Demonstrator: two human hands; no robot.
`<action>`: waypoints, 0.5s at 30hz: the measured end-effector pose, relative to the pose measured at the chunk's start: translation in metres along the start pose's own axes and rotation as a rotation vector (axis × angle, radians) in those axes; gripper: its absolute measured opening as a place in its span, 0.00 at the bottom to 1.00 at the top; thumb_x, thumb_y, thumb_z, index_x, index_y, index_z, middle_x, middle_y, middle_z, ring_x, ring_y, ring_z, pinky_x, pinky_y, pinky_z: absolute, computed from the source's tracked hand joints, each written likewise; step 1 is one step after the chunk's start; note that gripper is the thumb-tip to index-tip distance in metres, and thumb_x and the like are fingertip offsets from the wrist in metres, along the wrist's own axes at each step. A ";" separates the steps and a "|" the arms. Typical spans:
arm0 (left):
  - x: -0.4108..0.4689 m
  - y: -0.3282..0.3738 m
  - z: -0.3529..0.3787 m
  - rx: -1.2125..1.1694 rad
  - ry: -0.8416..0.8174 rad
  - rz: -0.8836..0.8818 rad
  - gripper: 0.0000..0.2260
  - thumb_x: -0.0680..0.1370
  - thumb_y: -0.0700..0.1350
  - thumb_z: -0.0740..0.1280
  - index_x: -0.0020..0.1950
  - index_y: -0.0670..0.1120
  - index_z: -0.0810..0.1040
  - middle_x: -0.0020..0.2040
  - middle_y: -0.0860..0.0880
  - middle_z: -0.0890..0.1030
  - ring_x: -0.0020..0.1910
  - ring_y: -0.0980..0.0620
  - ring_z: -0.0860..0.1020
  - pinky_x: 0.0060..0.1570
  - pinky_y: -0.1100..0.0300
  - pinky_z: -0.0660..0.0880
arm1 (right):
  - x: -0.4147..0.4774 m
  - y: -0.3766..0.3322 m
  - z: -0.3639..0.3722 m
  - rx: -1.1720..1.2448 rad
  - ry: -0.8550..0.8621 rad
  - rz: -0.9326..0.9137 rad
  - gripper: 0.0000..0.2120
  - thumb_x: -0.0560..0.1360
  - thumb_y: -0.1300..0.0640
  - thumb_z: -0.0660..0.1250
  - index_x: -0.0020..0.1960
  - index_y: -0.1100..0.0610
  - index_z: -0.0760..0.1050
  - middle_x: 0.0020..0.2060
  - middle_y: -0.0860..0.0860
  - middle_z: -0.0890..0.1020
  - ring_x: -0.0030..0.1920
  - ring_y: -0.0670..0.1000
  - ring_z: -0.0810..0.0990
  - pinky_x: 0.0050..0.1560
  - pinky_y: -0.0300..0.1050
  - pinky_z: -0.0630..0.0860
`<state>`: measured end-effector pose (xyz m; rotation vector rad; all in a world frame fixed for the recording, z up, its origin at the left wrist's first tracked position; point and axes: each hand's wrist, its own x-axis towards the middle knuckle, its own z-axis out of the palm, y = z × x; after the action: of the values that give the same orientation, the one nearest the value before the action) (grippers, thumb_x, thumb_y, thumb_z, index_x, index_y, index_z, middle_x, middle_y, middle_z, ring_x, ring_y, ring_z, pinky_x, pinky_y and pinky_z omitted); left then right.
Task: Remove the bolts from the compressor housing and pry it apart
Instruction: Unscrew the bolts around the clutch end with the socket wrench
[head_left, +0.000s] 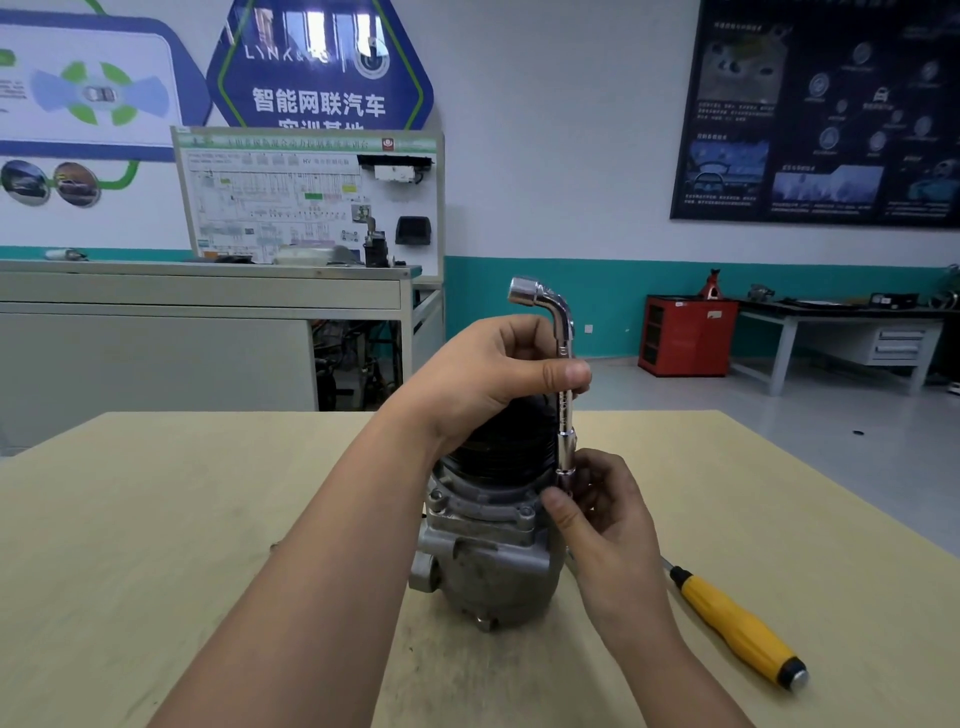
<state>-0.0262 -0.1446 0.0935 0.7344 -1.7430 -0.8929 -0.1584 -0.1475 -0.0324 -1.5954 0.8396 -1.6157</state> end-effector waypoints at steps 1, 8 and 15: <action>0.000 0.000 0.001 0.005 0.008 0.004 0.13 0.61 0.48 0.73 0.38 0.43 0.74 0.34 0.51 0.82 0.37 0.55 0.82 0.46 0.64 0.78 | 0.000 0.000 0.001 0.004 0.011 -0.002 0.11 0.72 0.59 0.70 0.50 0.46 0.74 0.45 0.48 0.79 0.47 0.48 0.79 0.50 0.44 0.77; -0.002 0.000 0.000 -0.032 -0.057 -0.016 0.03 0.67 0.45 0.70 0.38 0.49 0.83 0.39 0.50 0.85 0.41 0.55 0.83 0.44 0.65 0.77 | 0.001 0.001 0.001 0.019 0.016 -0.048 0.10 0.76 0.64 0.64 0.49 0.50 0.75 0.48 0.54 0.79 0.49 0.47 0.79 0.49 0.38 0.76; -0.002 0.000 -0.001 -0.103 -0.084 -0.028 0.08 0.72 0.45 0.66 0.47 0.47 0.82 0.42 0.49 0.85 0.43 0.53 0.83 0.48 0.61 0.79 | 0.000 -0.002 0.000 -0.034 0.008 -0.074 0.10 0.78 0.65 0.60 0.47 0.52 0.75 0.45 0.53 0.77 0.45 0.41 0.76 0.45 0.28 0.70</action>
<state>-0.0246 -0.1432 0.0932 0.6636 -1.7498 -1.0377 -0.1584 -0.1465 -0.0311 -1.6625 0.8248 -1.6687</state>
